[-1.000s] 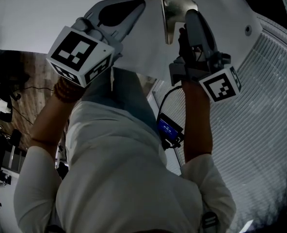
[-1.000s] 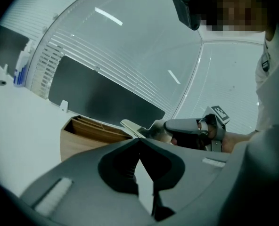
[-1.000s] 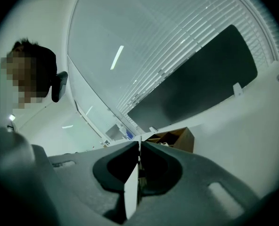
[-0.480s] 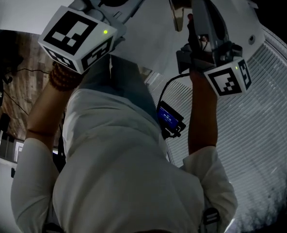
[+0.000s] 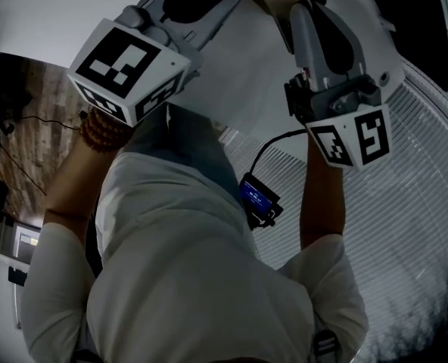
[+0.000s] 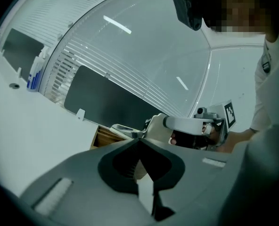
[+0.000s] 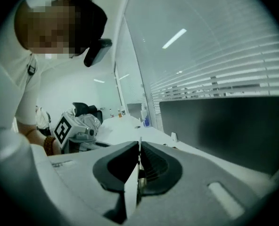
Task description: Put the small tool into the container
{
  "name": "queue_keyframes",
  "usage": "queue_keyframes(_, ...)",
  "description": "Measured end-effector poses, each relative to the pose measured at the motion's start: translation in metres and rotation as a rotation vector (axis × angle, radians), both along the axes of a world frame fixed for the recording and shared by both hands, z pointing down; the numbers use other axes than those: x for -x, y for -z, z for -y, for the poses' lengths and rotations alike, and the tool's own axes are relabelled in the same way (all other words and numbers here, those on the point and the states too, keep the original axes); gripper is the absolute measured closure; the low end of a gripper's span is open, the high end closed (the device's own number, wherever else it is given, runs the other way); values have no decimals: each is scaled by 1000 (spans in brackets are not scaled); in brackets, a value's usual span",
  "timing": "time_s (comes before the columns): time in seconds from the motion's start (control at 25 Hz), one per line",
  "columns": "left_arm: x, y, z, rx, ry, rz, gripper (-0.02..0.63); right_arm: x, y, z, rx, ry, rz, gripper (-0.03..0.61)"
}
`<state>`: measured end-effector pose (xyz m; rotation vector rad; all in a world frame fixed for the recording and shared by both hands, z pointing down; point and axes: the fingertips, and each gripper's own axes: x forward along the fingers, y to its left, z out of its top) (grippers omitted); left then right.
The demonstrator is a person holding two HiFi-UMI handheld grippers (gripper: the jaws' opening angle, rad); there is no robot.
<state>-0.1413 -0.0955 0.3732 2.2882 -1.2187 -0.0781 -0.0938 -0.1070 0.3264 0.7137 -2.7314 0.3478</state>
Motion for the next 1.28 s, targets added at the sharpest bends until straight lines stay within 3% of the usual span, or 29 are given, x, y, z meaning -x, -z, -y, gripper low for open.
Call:
queue_keyframes(0.24, -2, -12, 5, 17, -7, -6, 611, 21, 0, -4, -238, 153, -136, 563)
queue_keyframes(0.56, -9, -15, 3, 19, -6, 11, 611, 16, -15, -2, -403, 229, -260, 563)
queue_keyframes(0.76, -9, -12, 2, 20, -11, 15, 611, 13, -21, -3, -434, 267, -317, 563)
queue_keyframes(1.28, -17, -16, 5, 26, -26, 16, 611, 8, -48, 3, -409, 304, -393, 563)
